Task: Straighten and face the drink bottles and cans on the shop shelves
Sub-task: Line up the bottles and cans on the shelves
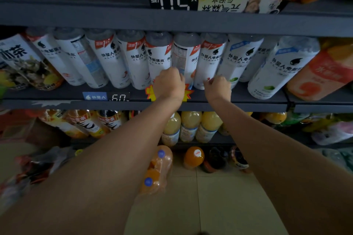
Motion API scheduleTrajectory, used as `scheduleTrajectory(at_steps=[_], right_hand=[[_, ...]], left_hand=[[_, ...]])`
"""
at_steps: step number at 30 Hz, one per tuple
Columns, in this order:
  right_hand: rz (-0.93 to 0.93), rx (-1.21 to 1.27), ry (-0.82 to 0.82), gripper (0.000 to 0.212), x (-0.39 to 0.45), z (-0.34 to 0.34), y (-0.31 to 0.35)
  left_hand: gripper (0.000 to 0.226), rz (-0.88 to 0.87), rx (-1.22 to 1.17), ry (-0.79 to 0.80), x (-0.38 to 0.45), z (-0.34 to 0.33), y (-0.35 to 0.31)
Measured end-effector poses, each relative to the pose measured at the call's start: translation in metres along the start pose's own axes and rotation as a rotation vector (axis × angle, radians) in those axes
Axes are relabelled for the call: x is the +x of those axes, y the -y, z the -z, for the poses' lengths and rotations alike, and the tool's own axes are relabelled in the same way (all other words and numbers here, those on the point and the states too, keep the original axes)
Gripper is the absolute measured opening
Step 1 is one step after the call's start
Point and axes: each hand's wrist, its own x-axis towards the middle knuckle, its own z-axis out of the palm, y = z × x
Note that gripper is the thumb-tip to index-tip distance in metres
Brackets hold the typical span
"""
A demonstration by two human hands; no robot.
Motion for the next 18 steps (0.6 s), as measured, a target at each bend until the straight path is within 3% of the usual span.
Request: scheduleTrajectory(at_steps=[10,14,18], right_hand=[[0.302,0.135,-0.020,0.020,-0.077,0.057,0.064],[0.407,0.129,-0.116,0.025,-0.117,0.111,0.101],[0.437,0.161,-0.263,0.036,-0.132,0.174,0.148]], left_hand=[[0.028,-0.232,-0.073,0.049,-0.036,0.080,0.001],[0.029,-0.397,-0.115,0.085,-0.058,0.152,-0.011],[0.029,-0.463,-0.172,-0.017,-0.050,0.226,-0.036]])
